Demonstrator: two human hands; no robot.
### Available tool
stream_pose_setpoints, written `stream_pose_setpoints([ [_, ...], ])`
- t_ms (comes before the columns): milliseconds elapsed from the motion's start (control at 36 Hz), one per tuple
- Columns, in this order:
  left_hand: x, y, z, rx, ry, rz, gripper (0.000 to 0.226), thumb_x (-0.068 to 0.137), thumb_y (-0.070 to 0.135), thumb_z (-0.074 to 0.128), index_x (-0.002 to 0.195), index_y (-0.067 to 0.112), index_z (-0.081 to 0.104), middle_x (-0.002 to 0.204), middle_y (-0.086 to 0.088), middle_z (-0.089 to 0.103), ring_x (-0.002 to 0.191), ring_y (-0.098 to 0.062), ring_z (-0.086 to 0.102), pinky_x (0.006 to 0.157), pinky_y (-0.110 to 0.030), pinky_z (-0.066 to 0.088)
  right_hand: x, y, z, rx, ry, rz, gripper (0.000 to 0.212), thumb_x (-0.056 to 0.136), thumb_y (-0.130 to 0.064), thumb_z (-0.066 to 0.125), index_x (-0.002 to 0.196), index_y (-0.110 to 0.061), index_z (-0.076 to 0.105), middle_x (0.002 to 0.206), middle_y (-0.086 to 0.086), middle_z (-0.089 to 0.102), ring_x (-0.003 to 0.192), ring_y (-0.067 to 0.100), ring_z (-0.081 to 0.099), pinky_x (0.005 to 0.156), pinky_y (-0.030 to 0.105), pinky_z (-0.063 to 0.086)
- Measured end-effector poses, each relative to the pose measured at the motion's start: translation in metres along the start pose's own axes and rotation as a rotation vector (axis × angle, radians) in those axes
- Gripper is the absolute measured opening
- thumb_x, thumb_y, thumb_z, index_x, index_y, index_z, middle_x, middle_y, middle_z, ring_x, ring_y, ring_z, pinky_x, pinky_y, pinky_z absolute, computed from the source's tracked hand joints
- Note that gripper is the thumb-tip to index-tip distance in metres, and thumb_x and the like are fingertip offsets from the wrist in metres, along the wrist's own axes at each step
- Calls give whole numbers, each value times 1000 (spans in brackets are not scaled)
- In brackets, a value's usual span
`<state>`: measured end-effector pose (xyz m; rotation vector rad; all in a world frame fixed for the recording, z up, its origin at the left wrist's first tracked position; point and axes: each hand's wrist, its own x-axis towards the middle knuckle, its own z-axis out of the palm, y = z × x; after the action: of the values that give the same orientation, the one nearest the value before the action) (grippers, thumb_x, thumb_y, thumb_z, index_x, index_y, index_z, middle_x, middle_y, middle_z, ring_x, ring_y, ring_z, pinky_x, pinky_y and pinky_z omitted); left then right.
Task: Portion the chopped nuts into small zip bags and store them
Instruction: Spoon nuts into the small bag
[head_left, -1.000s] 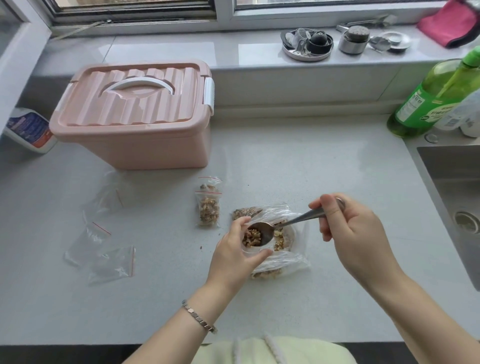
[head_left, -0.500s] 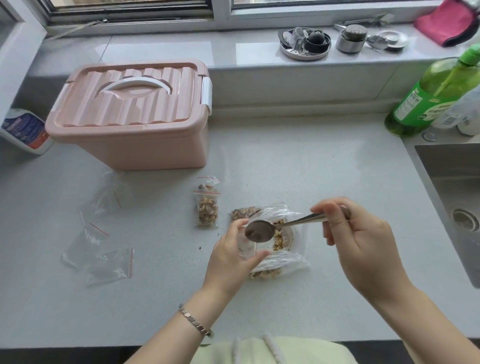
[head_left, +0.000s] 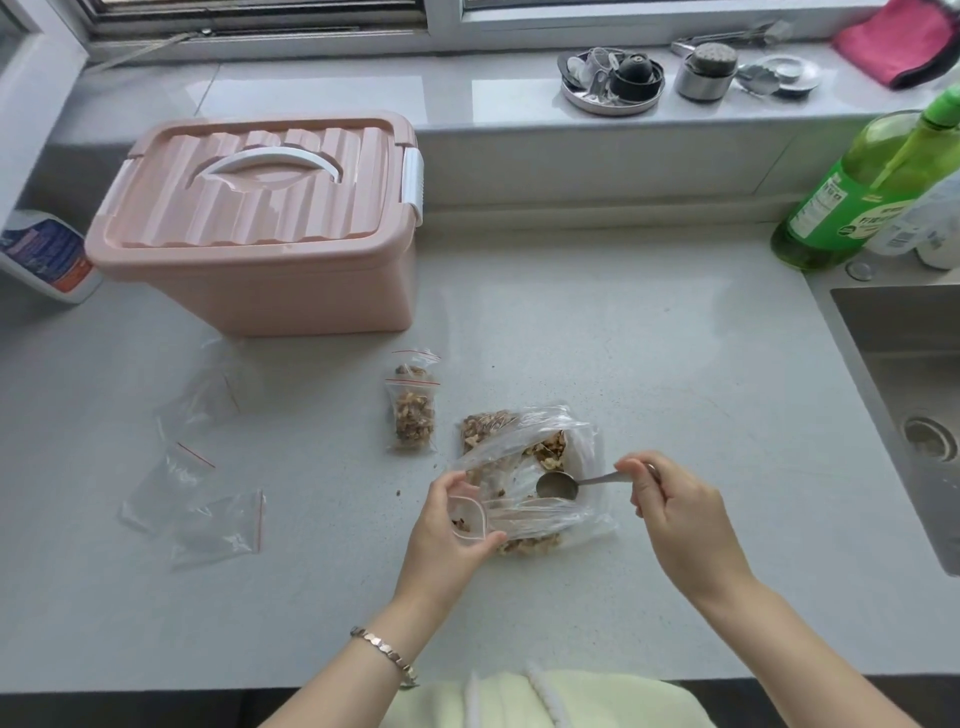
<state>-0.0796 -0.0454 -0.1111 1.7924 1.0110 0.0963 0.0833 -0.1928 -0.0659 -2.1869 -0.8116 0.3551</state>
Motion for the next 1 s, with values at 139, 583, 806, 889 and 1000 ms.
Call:
stream_pose_setpoints([
  [139,-2,-3,2,-39,29,-61,56,73,14,77,110,33,40,112,13,56,105,-1,48,86,-9,32,1,5,6,155,-30,190,25,96,-20,44,78,-26,59,59,-3,55,61,8,55,55,17,40],
  [583,-9,19,-13,-351,222,-13,65,76,5,72,118,39,36,116,22,53,102,5,54,93,-51,48,3,10,30,580,-106,715,27,100,-18,37,88,-8,59,59,5,53,48,11,51,43,15,43],
  [806,-4,33,-23,-448,276,20,74,67,5,79,120,38,39,143,15,37,111,4,56,103,-45,42,5,12,7,628,11,708,29,100,-19,36,90,-4,59,61,7,50,53,17,48,40,12,41],
  [889,-2,31,-20,-424,271,2,65,64,7,81,115,32,49,145,19,27,117,-4,53,101,-40,44,5,15,-2,651,32,706,30,100,-20,37,85,-7,60,60,6,50,46,11,50,41,12,41],
  [1000,-2,26,-16,-465,239,-22,52,60,11,84,100,35,62,134,19,42,119,-12,53,97,-48,46,5,17,-11,723,56,714,31,100,-21,37,82,-9,60,60,7,48,38,4,49,42,12,43],
])
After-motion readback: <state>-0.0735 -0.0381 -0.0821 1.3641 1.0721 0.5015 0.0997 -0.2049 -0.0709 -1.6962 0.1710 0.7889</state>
